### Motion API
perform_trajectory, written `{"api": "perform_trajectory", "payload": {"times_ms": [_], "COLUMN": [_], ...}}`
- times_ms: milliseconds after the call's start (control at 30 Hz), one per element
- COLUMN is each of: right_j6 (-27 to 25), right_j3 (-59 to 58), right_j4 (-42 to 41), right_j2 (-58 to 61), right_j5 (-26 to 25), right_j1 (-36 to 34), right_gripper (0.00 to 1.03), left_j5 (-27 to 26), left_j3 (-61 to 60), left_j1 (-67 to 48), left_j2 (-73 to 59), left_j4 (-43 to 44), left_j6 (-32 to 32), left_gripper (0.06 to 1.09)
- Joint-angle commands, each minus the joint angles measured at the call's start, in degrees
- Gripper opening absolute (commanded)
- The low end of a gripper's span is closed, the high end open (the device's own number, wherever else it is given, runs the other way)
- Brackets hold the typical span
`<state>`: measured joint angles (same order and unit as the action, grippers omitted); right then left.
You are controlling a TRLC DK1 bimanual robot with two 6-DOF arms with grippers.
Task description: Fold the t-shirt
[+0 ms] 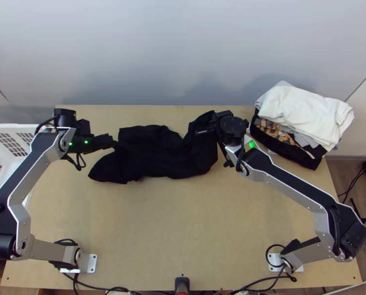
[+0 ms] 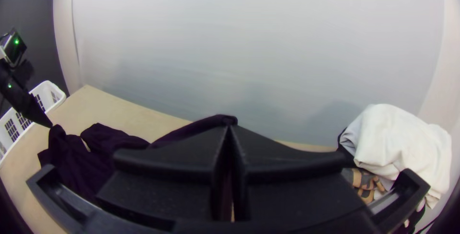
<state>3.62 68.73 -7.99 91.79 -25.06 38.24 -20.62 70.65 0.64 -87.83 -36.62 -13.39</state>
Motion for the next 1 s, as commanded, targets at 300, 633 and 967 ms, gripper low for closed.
{"api": "perform_trajectory", "payload": {"times_ms": [300,633,967], "right_j6": [0.0,0.0,0.4], "right_j3": [-1.3,-1.2,3.2], "right_j4": [-0.1,-0.2,-0.5], "right_j2": [-0.9,-1.3,0.1], "right_j5": [-0.5,-1.0,-9.6], "right_j1": [-0.4,-0.8,-6.5], "right_gripper": [0.03,0.03,0.03], "left_j5": [-2.3,-2.4,-2.4], "left_j3": [3.2,1.2,-2.7], "left_j1": [-2.3,-3.6,-2.2], "left_j2": [-1.5,-2.9,-2.3], "left_j4": [-1.3,-2.3,9.0], "left_j6": [-2.3,-2.2,-12.6], "left_gripper": [0.74,0.62,0.09]}}
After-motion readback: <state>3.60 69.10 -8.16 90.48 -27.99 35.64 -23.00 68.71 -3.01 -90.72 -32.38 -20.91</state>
